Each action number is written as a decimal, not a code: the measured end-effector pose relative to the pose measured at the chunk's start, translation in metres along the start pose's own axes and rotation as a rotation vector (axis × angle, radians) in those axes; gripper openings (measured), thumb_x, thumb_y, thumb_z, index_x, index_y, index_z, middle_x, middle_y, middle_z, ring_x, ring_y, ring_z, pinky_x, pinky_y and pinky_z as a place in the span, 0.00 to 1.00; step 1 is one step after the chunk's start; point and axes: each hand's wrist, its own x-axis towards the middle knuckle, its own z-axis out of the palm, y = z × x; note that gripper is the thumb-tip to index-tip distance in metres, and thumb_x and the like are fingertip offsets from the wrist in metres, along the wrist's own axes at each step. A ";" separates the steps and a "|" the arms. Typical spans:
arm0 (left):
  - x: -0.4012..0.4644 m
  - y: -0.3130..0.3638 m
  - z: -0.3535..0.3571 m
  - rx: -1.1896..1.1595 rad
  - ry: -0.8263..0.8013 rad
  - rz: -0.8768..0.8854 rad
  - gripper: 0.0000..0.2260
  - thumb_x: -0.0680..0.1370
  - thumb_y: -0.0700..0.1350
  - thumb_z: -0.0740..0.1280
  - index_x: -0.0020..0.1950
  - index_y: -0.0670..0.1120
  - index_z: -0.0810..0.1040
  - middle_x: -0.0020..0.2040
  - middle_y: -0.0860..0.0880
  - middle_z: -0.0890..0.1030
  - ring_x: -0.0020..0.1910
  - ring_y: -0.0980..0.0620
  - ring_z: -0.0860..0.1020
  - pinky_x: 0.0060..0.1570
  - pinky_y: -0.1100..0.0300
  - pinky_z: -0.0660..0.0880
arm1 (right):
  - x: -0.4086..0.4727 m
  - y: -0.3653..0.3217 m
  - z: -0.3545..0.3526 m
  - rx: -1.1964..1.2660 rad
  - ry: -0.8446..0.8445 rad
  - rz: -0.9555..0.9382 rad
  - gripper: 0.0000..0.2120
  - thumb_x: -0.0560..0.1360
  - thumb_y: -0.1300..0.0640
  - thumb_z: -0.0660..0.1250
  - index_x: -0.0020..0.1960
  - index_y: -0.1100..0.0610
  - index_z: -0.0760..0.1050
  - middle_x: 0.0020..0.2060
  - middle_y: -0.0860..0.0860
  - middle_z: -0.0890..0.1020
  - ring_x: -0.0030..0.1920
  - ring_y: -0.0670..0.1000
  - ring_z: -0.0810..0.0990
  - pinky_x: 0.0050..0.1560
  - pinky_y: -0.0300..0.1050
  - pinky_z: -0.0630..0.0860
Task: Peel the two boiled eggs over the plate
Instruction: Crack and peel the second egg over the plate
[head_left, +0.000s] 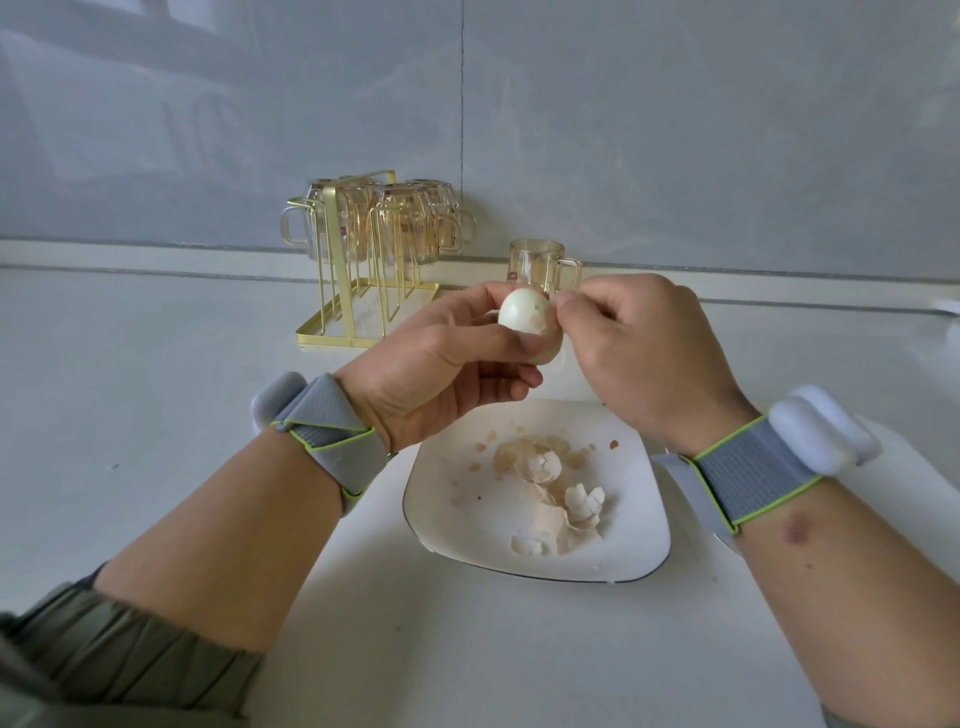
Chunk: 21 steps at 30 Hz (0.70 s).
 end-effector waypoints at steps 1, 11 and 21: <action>0.000 0.000 0.000 0.006 0.002 -0.002 0.19 0.70 0.33 0.68 0.61 0.40 0.74 0.42 0.43 0.78 0.34 0.48 0.77 0.36 0.59 0.76 | 0.000 0.001 0.000 0.001 0.005 -0.009 0.22 0.76 0.54 0.63 0.27 0.57 0.60 0.21 0.49 0.63 0.26 0.50 0.63 0.29 0.45 0.62; 0.000 0.000 0.000 0.005 0.013 0.013 0.14 0.69 0.34 0.69 0.54 0.41 0.75 0.39 0.44 0.79 0.34 0.49 0.78 0.35 0.60 0.76 | 0.001 0.003 -0.001 0.068 0.017 0.023 0.20 0.77 0.47 0.60 0.30 0.54 0.62 0.22 0.46 0.66 0.28 0.49 0.65 0.31 0.45 0.61; -0.001 0.000 0.003 0.020 0.035 0.026 0.16 0.69 0.37 0.71 0.54 0.40 0.73 0.39 0.45 0.81 0.34 0.49 0.80 0.34 0.61 0.78 | -0.001 0.001 0.003 -0.018 -0.022 -0.074 0.22 0.81 0.46 0.59 0.31 0.55 0.64 0.23 0.48 0.69 0.28 0.52 0.70 0.29 0.47 0.64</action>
